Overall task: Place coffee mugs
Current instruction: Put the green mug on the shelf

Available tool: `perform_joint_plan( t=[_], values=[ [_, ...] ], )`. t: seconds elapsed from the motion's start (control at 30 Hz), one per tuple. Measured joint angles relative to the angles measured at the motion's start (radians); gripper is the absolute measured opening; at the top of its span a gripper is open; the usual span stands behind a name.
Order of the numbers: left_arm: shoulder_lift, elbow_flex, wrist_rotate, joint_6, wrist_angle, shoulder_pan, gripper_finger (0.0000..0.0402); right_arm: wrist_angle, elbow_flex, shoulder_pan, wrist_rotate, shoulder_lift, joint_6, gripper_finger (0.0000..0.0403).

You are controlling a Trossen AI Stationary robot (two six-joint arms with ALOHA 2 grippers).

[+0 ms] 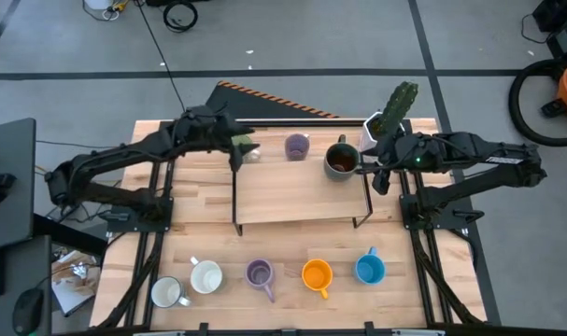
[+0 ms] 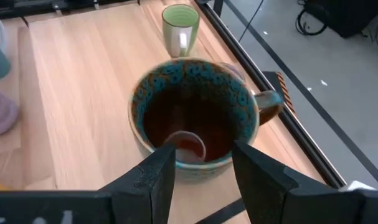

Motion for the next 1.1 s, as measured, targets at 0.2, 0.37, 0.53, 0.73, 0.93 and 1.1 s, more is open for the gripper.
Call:
perform_joint_plan(
  t=[0.2,0.37,0.53,0.73,0.93,1.1],
  values=[
    [0.016,0.0,0.101,-0.071,-0.001,0.15,0.0214,0.004,0.0,0.024,0.018,0.008,0.002,0.0165],
    [0.02,0.0,0.213,-0.112,-0.056,0.24,0.0196,0.004,0.0,0.03,0.018,0.006,-0.005,0.0165],
    [0.021,0.0,0.22,-0.112,-0.144,0.26,0.019,0.003,0.0,0.029,0.017,0.0,-0.009,0.0165],
    [0.021,0.0,0.177,-0.109,-0.161,0.255,0.019,-0.014,0.002,0.029,0.009,-0.019,-0.016,0.0165],
    [0.041,0.002,0.098,-0.105,-0.23,0.293,0.0186,-0.026,0.003,0.029,0.01,-0.065,-0.022,0.0165],
    [0.042,0.002,0.088,-0.105,-0.254,0.322,0.0177,-0.006,0.004,0.029,0.009,-0.074,-0.035,0.0165]
  ],
)
